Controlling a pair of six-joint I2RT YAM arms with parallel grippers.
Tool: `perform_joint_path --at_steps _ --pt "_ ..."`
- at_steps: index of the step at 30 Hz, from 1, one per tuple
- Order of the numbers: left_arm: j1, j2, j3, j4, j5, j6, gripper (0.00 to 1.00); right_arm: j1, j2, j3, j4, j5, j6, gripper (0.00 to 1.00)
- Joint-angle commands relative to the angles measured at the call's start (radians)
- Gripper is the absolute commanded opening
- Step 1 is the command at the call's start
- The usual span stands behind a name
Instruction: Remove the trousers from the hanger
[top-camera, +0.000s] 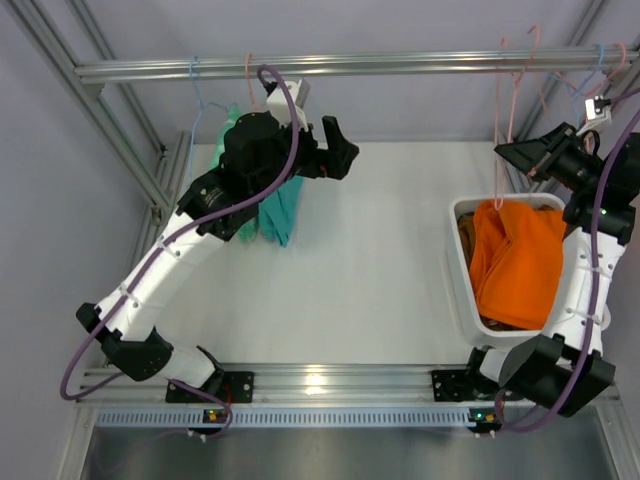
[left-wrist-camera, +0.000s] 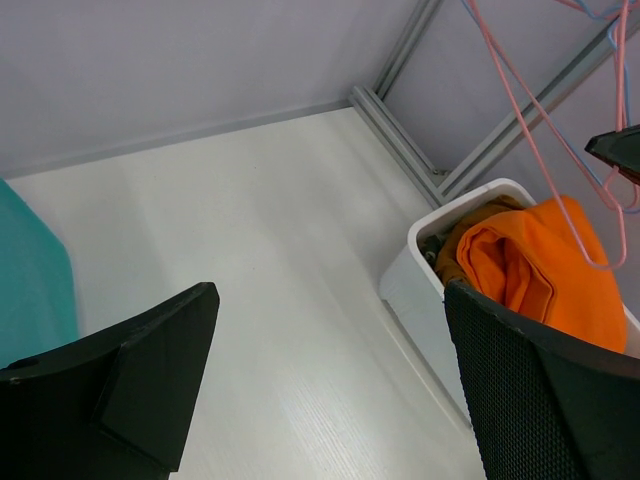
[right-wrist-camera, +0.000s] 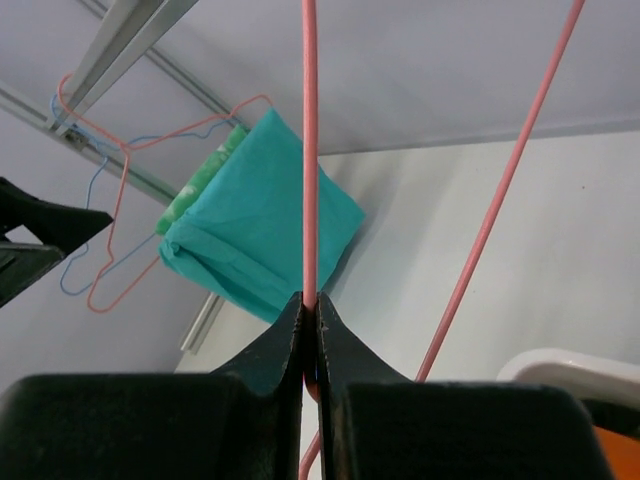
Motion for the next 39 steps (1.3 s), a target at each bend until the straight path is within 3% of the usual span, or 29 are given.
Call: perform_joint_path --at_steps 1,8,12,14,15,20,21,26,30,33,37,39 --pt "0.026 -0.016 0.016 -0.012 0.028 0.004 0.99 -0.038 0.055 0.065 0.075 -0.003 -0.011 0.00" --pt "0.085 -0.020 0.012 -0.043 0.086 -0.024 0.99 -0.066 0.184 0.122 0.070 -0.054 -0.020 0.00" --pt "0.118 -0.040 -0.011 -0.061 0.085 -0.009 0.99 -0.074 0.215 0.125 -0.043 -0.055 -0.130 0.04" --pt "0.141 -0.061 -0.030 -0.066 0.076 0.007 0.99 -0.074 0.214 0.129 -0.124 -0.046 -0.183 0.20" --pt "0.148 -0.068 -0.034 -0.069 0.074 0.014 0.99 -0.075 0.207 0.134 -0.146 -0.040 -0.224 0.38" --pt "0.180 -0.104 -0.050 -0.112 0.077 0.056 0.99 -0.074 0.151 0.148 -0.230 -0.003 -0.310 0.76" --pt "0.181 -0.108 -0.048 -0.132 0.085 0.063 0.99 -0.074 0.142 0.162 -0.253 0.004 -0.347 0.98" --pt "0.183 -0.167 -0.072 -0.144 0.096 0.161 0.99 -0.075 0.015 0.188 -0.400 0.112 -0.476 1.00" --pt "0.188 -0.236 -0.129 -0.132 0.001 0.249 0.99 -0.074 -0.115 0.182 -0.445 0.227 -0.618 0.99" --pt "0.249 -0.293 -0.174 -0.116 -0.007 0.295 0.99 -0.074 -0.179 0.188 -0.479 0.276 -0.695 0.99" --pt "0.405 -0.377 -0.223 -0.109 -0.027 0.318 0.99 -0.055 -0.243 0.172 -0.454 0.285 -0.665 0.99" --pt "0.453 -0.416 -0.261 -0.103 -0.028 0.323 0.99 0.023 -0.253 0.177 -0.459 0.335 -0.660 1.00"
